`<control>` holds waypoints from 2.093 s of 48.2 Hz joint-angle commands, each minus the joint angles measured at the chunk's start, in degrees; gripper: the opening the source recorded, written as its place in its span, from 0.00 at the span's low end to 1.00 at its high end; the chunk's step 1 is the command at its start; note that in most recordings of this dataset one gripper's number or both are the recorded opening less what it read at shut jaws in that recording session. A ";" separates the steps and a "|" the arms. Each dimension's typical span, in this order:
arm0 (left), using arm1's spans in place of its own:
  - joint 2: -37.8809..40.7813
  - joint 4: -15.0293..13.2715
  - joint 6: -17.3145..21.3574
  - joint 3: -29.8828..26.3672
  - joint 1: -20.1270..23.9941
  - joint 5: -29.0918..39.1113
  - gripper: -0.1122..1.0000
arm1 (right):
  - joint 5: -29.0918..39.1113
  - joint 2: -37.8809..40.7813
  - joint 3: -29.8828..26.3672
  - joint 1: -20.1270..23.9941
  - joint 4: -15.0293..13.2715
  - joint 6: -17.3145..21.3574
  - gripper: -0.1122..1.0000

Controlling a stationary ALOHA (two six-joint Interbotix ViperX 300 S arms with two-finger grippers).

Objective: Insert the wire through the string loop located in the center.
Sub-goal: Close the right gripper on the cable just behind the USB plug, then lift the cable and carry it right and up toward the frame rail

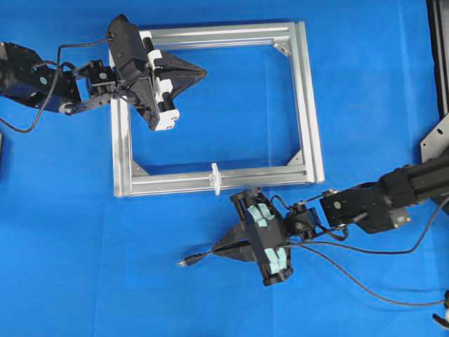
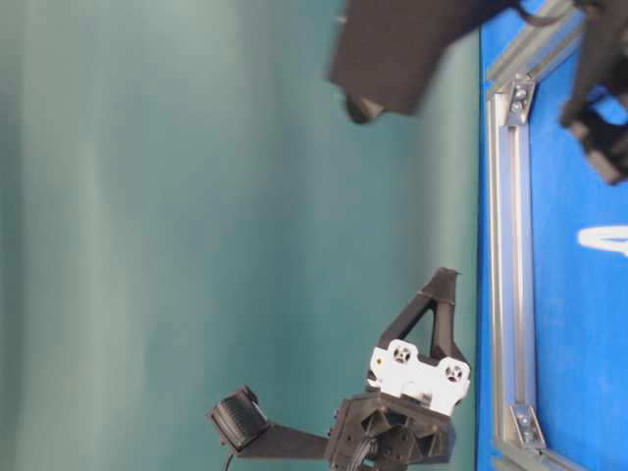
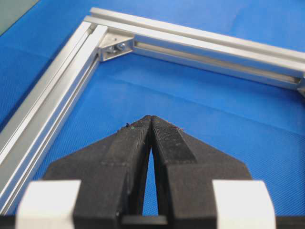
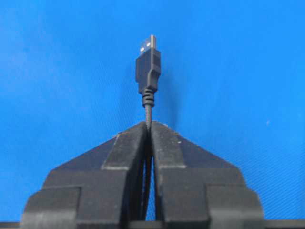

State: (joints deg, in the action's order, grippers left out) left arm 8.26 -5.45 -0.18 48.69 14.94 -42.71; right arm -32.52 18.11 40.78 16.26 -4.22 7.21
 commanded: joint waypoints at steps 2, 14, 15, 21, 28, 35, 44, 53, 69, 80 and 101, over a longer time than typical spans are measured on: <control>-1.67 0.18 0.00 -0.35 -0.09 -0.18 0.10 | 1.67 -5.19 0.18 0.26 -0.09 0.09 0.08; -1.76 0.18 0.00 -0.35 -0.09 -0.18 0.10 | 9.93 -12.13 0.26 0.35 0.00 0.09 0.08; -1.67 0.18 0.00 -0.35 -0.09 -0.18 0.10 | 10.28 -12.39 0.26 0.44 0.00 0.09 0.08; -1.67 0.26 0.00 -0.26 -0.09 -0.18 0.10 | 11.34 -13.27 0.35 0.70 0.00 0.09 0.08; -1.67 0.26 0.00 -0.35 -0.09 -0.18 0.10 | 11.60 -13.27 0.35 0.79 0.09 0.09 0.08; -1.67 0.35 0.00 -0.26 -0.09 -0.18 0.10 | 11.51 -13.27 0.35 0.79 0.09 0.09 0.08; -1.76 0.26 0.00 -0.26 -0.09 -0.18 0.10 | 11.51 -13.27 0.35 0.79 0.09 0.09 0.08; -1.76 0.26 -0.09 -0.26 -0.09 -0.18 0.10 | 11.51 -13.27 0.35 0.79 0.09 0.09 0.08; -1.76 0.26 -0.09 -0.26 -0.35 -0.18 0.10 | 11.34 -13.27 0.35 0.79 0.09 0.09 0.08; -1.67 0.26 -0.09 -0.26 -0.44 -0.18 0.10 | 11.34 -13.27 0.35 0.79 0.18 0.09 0.08; -1.76 0.26 -0.09 -0.18 -0.35 -0.18 0.10 | 11.51 -15.73 4.22 0.79 1.76 0.18 0.08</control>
State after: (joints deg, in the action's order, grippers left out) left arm 8.26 -5.27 -0.18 48.87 14.68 -42.63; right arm -20.74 4.66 44.56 16.88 -2.99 7.29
